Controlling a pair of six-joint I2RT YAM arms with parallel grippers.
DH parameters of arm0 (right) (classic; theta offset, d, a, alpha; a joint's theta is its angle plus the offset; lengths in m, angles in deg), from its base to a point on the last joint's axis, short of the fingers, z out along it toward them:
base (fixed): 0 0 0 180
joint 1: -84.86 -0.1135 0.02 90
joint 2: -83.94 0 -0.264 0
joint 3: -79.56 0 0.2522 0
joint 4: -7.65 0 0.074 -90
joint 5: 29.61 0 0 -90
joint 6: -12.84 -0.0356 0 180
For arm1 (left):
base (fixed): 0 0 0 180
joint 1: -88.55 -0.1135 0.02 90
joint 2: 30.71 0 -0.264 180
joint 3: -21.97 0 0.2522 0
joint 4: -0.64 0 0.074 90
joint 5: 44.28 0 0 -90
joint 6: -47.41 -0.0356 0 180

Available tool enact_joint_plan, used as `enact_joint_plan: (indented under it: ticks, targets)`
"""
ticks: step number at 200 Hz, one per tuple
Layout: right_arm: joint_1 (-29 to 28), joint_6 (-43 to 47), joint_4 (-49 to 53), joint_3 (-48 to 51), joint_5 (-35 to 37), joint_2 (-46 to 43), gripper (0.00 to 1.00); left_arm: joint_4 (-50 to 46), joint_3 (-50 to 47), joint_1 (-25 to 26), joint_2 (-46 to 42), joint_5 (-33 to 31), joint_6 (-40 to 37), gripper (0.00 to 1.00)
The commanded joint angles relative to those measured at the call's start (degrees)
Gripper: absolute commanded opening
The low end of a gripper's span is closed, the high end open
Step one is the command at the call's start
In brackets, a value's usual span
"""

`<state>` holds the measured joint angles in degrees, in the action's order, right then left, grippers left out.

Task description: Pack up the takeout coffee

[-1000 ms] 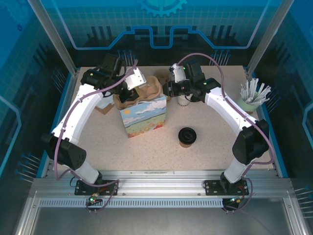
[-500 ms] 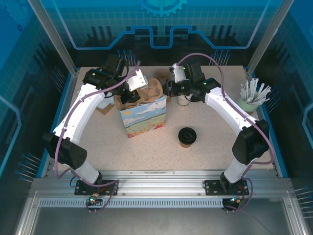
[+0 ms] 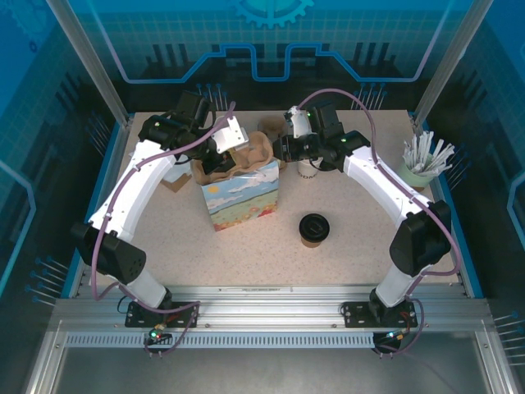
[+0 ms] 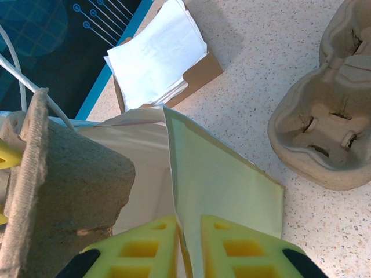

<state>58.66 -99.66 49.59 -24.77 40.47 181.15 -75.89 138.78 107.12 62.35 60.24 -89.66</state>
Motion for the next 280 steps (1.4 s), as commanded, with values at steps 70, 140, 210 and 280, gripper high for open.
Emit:
enact_joint_plan:
  ticks: [70, 140, 210, 280]
  targets:
    - [-0.2, -0.6, -0.7, -1.2, 1.4, -1.8, 0.18, -2.8, -1.1, 0.6, -3.0, 4.4, 0.4, 0.22]
    - [-0.3, -0.5, -0.7, -1.4, 1.3, -1.6, 0.18, -4.3, -1.2, 0.6, -0.6, 2.1, 0.6, 0.22]
    - [-0.2, -0.1, -0.5, -1.1, 1.6, -2.1, 0.18, -3.9, 0.6, 0.1, 1.5, -0.9, 3.7, 0.22]
    - [-0.3, 0.0, -0.6, -0.6, 1.7, -2.7, 0.18, -2.2, 1.2, -0.4, 1.5, -5.1, 6.0, 0.21]
